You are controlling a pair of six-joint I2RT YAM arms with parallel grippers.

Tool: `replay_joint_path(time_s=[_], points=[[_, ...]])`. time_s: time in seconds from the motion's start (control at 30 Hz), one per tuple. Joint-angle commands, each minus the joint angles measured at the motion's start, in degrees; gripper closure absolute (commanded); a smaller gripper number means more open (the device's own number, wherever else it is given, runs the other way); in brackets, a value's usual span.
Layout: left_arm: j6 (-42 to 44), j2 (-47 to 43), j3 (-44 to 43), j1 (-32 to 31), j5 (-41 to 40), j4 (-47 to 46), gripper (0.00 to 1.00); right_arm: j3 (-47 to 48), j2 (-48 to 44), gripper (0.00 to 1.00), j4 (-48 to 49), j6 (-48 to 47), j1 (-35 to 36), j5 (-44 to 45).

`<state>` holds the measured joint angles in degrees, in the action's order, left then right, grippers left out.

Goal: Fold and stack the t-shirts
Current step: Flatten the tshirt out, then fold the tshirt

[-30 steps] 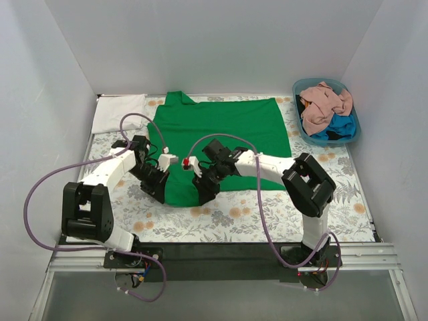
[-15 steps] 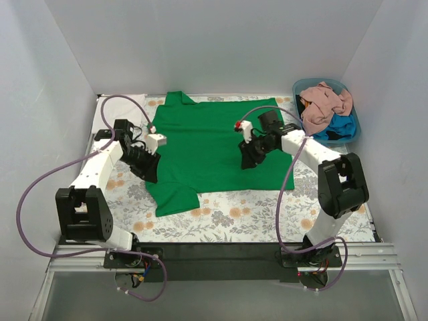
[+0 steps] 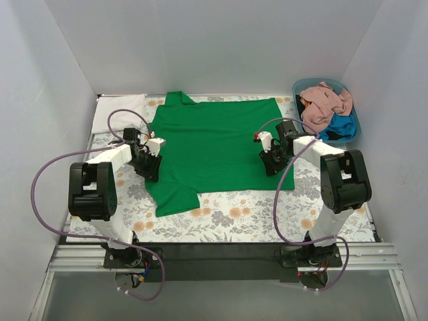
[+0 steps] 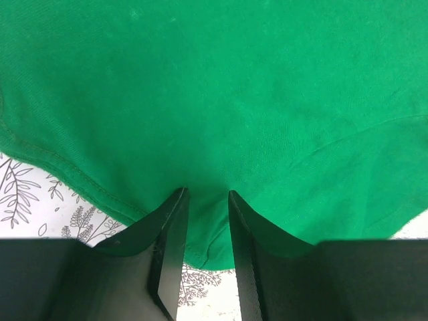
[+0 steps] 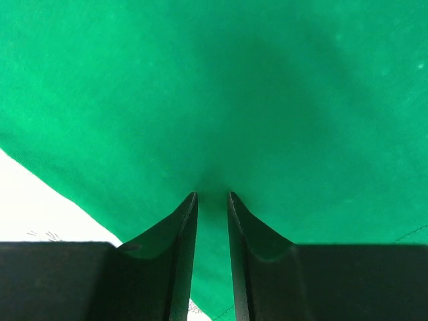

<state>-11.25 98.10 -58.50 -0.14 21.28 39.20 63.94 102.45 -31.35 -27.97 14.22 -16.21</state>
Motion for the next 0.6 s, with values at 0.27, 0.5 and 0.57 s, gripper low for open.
replay_joint_path(time_s=[0.27, 0.5, 0.57], points=[[4.04, -11.52, 6.21, 1.71, 1.2, 6.49, 0.66, -5.6, -12.18, 0.45, -8.35, -2.97, 0.02, -2.68], [18.94, -20.49, -0.57, 2.87, 11.06, 21.52, 0.48, -6.8, -24.13, 0.26, -13.91, -14.03, -0.07, -0.41], [22.48, -23.04, 2.14, 2.78, 10.72, 23.71, 0.47, -10.41, -26.16, 0.31, -13.74, -18.85, 0.11, 2.39]])
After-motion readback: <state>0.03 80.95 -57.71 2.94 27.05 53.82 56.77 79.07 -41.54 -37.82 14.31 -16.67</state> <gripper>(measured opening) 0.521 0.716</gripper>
